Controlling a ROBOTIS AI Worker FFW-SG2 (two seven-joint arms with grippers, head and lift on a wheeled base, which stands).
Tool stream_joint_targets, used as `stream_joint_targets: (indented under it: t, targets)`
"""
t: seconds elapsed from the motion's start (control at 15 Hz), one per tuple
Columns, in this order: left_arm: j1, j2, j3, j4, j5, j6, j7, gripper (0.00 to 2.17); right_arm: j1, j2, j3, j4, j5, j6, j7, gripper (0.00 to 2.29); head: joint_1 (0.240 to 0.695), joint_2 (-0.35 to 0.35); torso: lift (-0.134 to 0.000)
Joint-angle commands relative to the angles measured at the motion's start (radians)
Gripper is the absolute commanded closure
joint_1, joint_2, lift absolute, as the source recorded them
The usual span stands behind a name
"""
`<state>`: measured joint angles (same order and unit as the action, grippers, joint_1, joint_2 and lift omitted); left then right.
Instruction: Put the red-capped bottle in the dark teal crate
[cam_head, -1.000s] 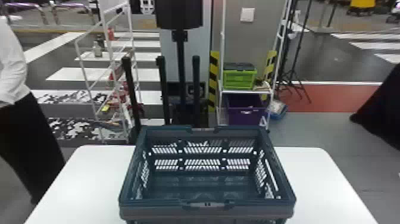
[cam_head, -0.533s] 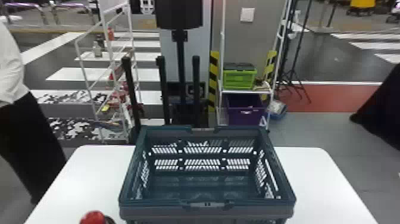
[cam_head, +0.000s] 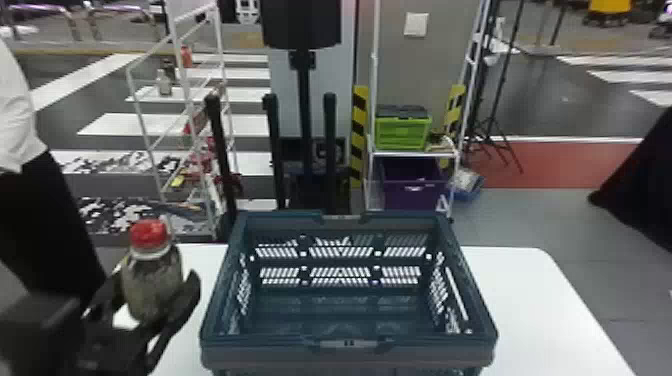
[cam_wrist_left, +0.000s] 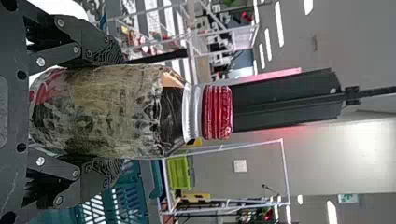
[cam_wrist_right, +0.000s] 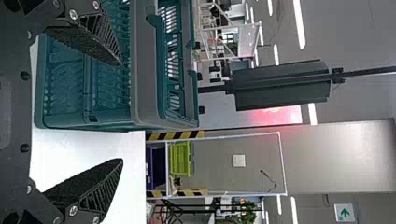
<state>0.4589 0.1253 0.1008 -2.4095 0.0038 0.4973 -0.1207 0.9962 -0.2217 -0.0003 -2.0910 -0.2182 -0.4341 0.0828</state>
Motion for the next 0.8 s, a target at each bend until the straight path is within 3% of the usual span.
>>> stream_joint_targets:
  t: [0.0,0.13,0.27,0.4,0.53,0.73]
  targets:
    - [-0.197,0.022,-0.009,-0.006,-0.005,0.297,-0.088,1.71,0.006,0.008,-0.004,-0.014,0.003,-0.008,0.0,0.15,0.499,0.0,0.0]
    - [-0.353,0.022,-0.026,0.052,-0.031,0.468,-0.224,1.71,0.006,0.015,-0.007,-0.015,0.003,-0.008,0.0,0.15,0.499,0.0,0.0]
    - [-0.534,0.054,-0.11,0.148,-0.1,0.674,-0.382,1.71,0.006,0.022,-0.007,-0.015,0.005,-0.008,0.0,0.15,0.499,0.0,0.0]
    - [-0.686,0.071,-0.22,0.308,-0.159,0.686,-0.533,1.71,0.006,0.027,-0.007,-0.011,0.007,-0.008,0.0,0.15,0.499,0.0,0.0]
    - [-0.803,0.1,-0.309,0.469,-0.166,0.683,-0.6,1.71,0.01,0.031,-0.007,-0.011,0.01,-0.008,0.0,0.15,0.499,0.0,0.0]
    - [-0.957,0.093,-0.446,0.704,-0.211,0.652,-0.732,1.71,0.022,0.031,-0.012,-0.014,0.011,-0.027,0.0,0.15,0.499,0.0,0.0]
